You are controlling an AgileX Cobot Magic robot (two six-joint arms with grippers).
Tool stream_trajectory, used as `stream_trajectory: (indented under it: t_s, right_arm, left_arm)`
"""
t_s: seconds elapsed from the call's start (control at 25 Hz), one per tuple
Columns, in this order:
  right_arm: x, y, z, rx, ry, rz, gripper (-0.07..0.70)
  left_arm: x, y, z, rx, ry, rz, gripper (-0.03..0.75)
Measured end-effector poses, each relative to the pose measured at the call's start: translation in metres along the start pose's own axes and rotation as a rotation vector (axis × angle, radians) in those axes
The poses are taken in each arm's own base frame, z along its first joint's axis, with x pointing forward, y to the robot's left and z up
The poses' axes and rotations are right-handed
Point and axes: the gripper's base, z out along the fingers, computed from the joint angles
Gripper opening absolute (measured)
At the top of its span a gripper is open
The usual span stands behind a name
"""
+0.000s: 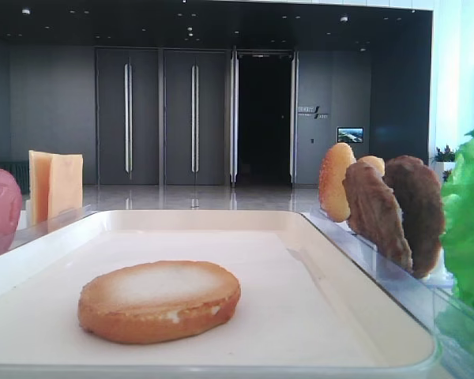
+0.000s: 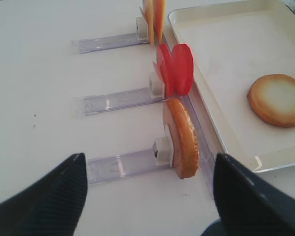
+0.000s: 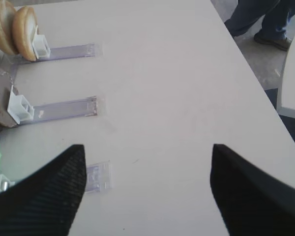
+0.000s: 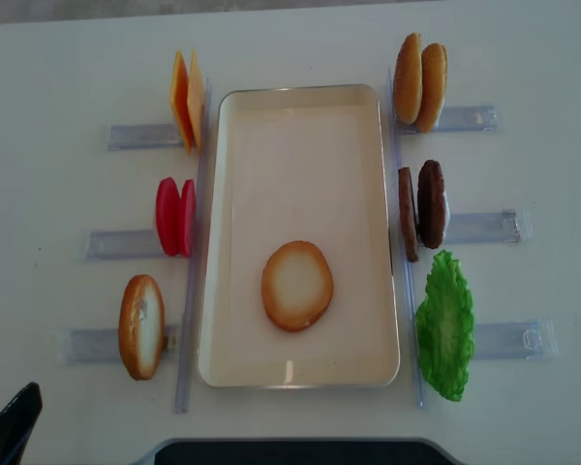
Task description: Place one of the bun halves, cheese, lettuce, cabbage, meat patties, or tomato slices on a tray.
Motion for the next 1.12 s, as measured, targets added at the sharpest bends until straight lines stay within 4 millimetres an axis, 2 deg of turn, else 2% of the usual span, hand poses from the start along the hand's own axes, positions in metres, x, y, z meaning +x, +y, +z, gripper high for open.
stream_trajectory:
  t_s: [0.4, 1.12]
  right_arm:
    - [0.0000, 0.0000, 0.0000, 0.000, 0.000, 0.000, 0.531]
    - [0.0000, 0.0000, 0.0000, 0.000, 0.000, 0.000, 0.531]
  left_arm:
    - [0.0000, 0.0000, 0.0000, 0.000, 0.000, 0.000, 0.542]
    - [0.0000, 0.0000, 0.0000, 0.000, 0.000, 0.000, 0.304]
